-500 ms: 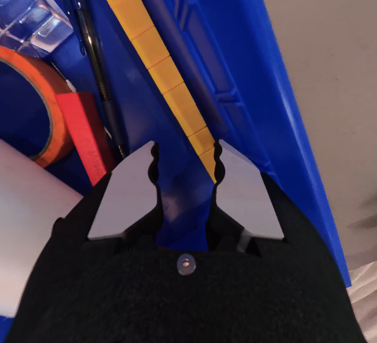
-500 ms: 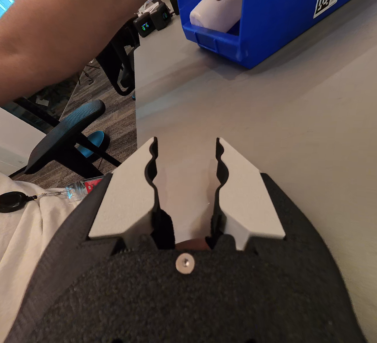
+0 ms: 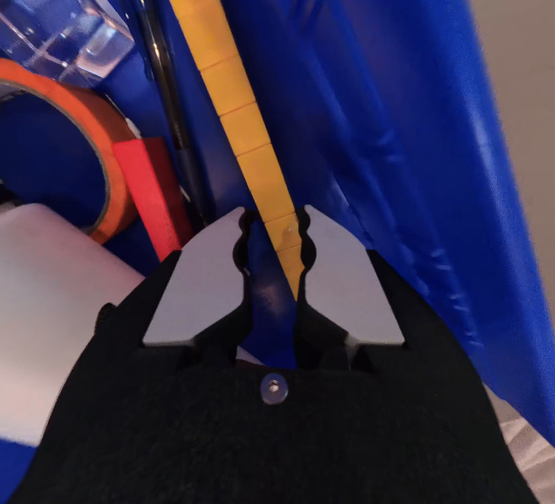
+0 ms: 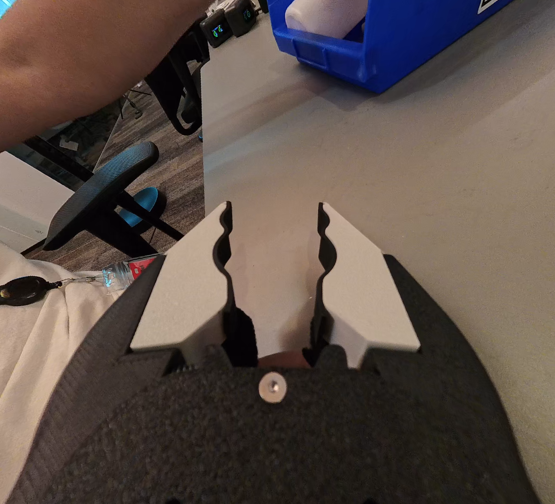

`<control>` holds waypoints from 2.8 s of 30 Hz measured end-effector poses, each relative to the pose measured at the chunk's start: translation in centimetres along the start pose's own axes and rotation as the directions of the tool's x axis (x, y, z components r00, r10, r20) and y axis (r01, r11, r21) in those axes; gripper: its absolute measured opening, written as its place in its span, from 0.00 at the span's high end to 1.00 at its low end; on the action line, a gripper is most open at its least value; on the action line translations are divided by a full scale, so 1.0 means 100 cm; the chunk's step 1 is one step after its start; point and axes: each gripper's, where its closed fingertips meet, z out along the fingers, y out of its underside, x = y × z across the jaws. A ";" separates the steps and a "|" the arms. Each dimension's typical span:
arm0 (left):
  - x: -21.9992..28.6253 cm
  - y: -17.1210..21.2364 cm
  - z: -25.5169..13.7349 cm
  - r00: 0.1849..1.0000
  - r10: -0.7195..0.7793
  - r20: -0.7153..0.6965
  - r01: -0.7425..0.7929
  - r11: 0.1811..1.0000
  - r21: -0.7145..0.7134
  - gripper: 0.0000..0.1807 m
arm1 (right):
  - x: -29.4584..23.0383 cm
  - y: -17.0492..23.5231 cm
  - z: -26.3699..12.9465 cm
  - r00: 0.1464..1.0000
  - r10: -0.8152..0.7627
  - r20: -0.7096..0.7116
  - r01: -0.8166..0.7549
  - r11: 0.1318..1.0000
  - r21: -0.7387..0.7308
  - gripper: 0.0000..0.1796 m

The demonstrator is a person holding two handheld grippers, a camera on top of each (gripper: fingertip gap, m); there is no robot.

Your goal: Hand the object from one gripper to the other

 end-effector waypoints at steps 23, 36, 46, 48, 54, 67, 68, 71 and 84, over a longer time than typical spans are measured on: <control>-0.021 -0.040 -0.093 0.935 -0.034 0.353 -0.184 0.806 0.563 0.88 | 0.007 -0.014 -0.006 0.998 -0.036 -0.041 0.039 0.997 0.072 0.68; 0.106 -0.038 -0.148 0.951 0.042 0.306 -0.291 0.460 0.839 0.88 | 0.094 -0.093 -0.029 0.976 0.218 -0.022 -0.196 0.913 0.358 0.69; 0.188 -0.021 -0.129 0.915 0.170 0.367 -0.404 0.417 0.814 0.88 | 0.100 -0.159 -0.033 0.946 0.194 0.258 -0.306 0.794 0.526 0.68; 0.198 -0.020 -0.125 0.906 0.188 0.379 -0.423 0.406 0.810 0.88 | 0.095 -0.158 -0.038 0.959 0.166 0.230 -0.268 0.792 0.549 0.68; 0.216 -0.017 -0.116 0.893 0.227 0.389 -0.450 0.394 0.801 0.88 | 0.095 -0.164 -0.053 0.964 0.160 0.215 -0.260 0.748 0.611 0.73; 0.227 -0.017 -0.108 0.896 0.286 0.339 -0.430 0.367 0.825 0.88 | 0.096 -0.152 -0.041 0.997 0.046 0.059 -0.070 0.849 0.524 0.88; 0.228 -0.017 -0.106 0.902 0.308 0.302 -0.408 0.387 0.827 0.87 | 0.098 -0.151 -0.042 0.999 0.030 0.020 -0.036 0.856 0.516 0.89; 0.229 -0.015 -0.120 0.922 0.340 0.187 -0.314 0.371 0.874 0.84 | 0.109 -0.154 -0.060 0.995 -0.005 -0.101 0.058 0.847 0.528 0.89; 0.229 -0.010 -0.176 0.897 0.409 0.168 -0.348 0.420 0.838 0.72 | 0.109 -0.157 -0.053 0.538 -0.417 -0.733 0.598 0.801 -0.016 0.89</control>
